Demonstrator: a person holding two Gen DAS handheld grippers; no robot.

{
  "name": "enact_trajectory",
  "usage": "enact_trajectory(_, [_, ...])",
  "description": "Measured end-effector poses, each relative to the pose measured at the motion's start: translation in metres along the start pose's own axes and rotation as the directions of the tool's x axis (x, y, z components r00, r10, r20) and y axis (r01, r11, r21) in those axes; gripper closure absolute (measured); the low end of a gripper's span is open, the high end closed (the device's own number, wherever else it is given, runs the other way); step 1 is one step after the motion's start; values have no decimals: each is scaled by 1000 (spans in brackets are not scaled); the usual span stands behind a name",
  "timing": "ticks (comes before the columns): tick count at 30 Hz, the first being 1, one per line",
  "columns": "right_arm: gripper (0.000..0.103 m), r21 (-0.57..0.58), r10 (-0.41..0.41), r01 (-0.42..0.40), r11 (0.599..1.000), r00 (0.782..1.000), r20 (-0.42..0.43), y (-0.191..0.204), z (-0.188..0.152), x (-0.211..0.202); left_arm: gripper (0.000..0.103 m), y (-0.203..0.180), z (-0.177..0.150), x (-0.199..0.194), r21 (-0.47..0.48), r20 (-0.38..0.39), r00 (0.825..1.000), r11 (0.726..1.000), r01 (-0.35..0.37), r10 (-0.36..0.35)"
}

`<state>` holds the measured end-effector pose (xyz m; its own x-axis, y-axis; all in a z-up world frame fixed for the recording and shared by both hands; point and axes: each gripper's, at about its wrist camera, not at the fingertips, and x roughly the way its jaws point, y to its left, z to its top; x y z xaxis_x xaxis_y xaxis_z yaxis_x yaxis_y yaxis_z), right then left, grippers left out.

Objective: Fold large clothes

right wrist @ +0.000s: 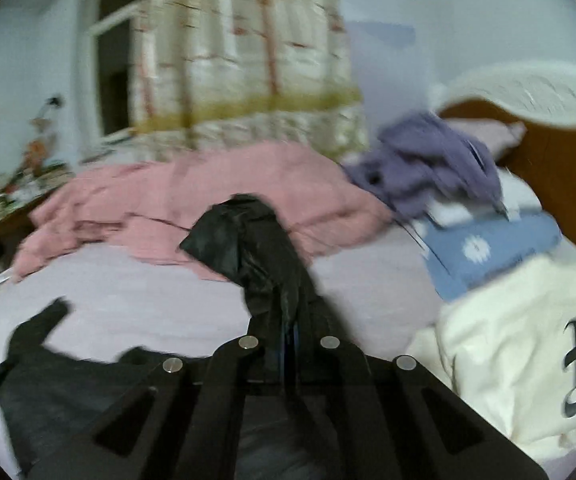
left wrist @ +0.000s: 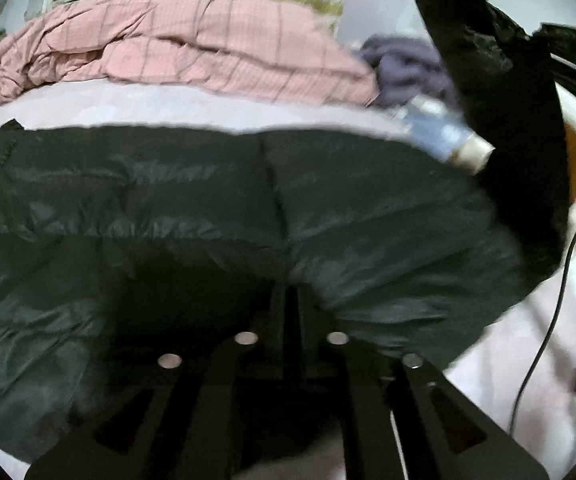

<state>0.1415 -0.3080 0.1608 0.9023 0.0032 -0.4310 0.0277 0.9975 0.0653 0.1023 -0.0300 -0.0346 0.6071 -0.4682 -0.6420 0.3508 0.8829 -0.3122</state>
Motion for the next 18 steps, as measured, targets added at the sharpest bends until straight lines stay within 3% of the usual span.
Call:
enact_trajectory(2, [101, -51, 80, -79, 996, 996, 36, 30, 6, -37, 82, 4, 12, -31, -30, 75, 994, 996, 84, -81])
enact_trajectory(3, [101, -64, 120, -117, 991, 991, 55, 41, 6, -51, 67, 7, 19, -50, -34, 127, 986, 993, 110, -105])
enact_trajectory(4, [101, -68, 155, -150, 986, 985, 70, 53, 5, -64, 52, 11, 26, -70, -35, 189, 975, 992, 124, -115])
enact_trajectory(6, [101, -72, 202, -198, 978, 978, 51, 77, -14, -77, 43, 21, 36, -104, -38, 281, 954, 992, 117, -101])
enact_trajectory(9, [101, -58, 196, -197, 979, 980, -25, 107, -66, -61, 40, 39, 43, -133, -42, 348, 935, 996, 82, -63])
enact_trajectory(11, [101, -25, 175, -179, 983, 977, -122, 117, -106, -35, 40, 51, 42, -134, -65, 338, 941, 996, 53, -28])
enact_trajectory(14, [97, 91, 203, -186, 978, 943, -265, 115, -158, -3, 40, 63, 40, -123, -116, 293, 955, 990, 83, -46])
enact_trajectory(16, [94, 159, 243, -203, 966, 924, -295, 106, -174, 0, 40, 64, 36, -113, -143, 259, 964, 985, 95, -56])
enact_trajectory(18, [72, 191, 281, -232, 954, 914, -292, 99, -182, -5, 40, 63, 31, -104, -150, 242, 969, 985, 88, -50])
